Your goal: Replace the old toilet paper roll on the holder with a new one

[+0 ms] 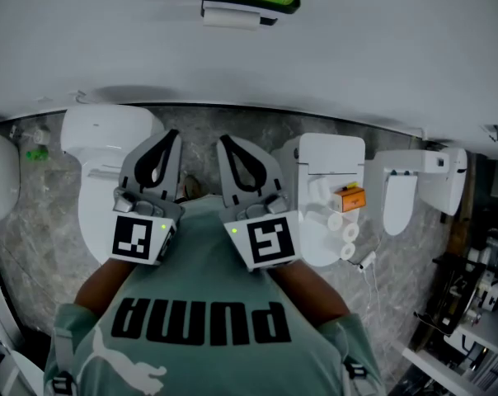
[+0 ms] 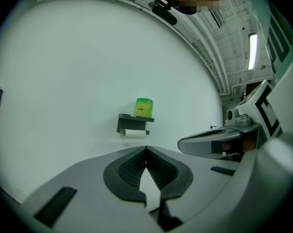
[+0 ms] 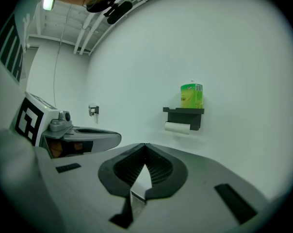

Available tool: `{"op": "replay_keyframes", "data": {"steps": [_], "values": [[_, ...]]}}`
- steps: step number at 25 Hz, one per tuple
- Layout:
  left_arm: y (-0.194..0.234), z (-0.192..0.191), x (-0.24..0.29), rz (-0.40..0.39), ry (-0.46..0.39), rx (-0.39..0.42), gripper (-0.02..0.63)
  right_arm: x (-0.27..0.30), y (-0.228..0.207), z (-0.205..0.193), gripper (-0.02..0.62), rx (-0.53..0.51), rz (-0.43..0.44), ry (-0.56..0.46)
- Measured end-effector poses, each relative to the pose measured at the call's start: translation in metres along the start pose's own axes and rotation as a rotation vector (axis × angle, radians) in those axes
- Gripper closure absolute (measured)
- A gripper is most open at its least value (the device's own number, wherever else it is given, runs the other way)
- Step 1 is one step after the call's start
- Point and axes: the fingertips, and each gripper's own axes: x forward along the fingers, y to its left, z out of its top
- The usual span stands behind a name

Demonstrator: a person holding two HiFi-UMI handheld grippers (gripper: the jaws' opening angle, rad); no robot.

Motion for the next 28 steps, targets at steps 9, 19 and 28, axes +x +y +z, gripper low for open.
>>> {"op": "replay_keyframes", "data": {"steps": [9, 19, 28], "values": [[0.015, -0.003, -0.012, 0.023, 0.002, -0.022, 0.603, 0.009, 0.017, -0.001, 0.591, -0.013, 0.025, 0.016], [0.018, -0.006, -0.004, 0.046, 0.009, 0.020, 0.603, 0.017, 0.001, -0.005, 0.591, 0.053, 0.040, -0.003], [0.029, 0.005, 0.024, 0.105, 0.016, 0.051, 0.603, 0.043, -0.029, 0.004, 0.591, 0.089, 0.089, -0.020]]}}
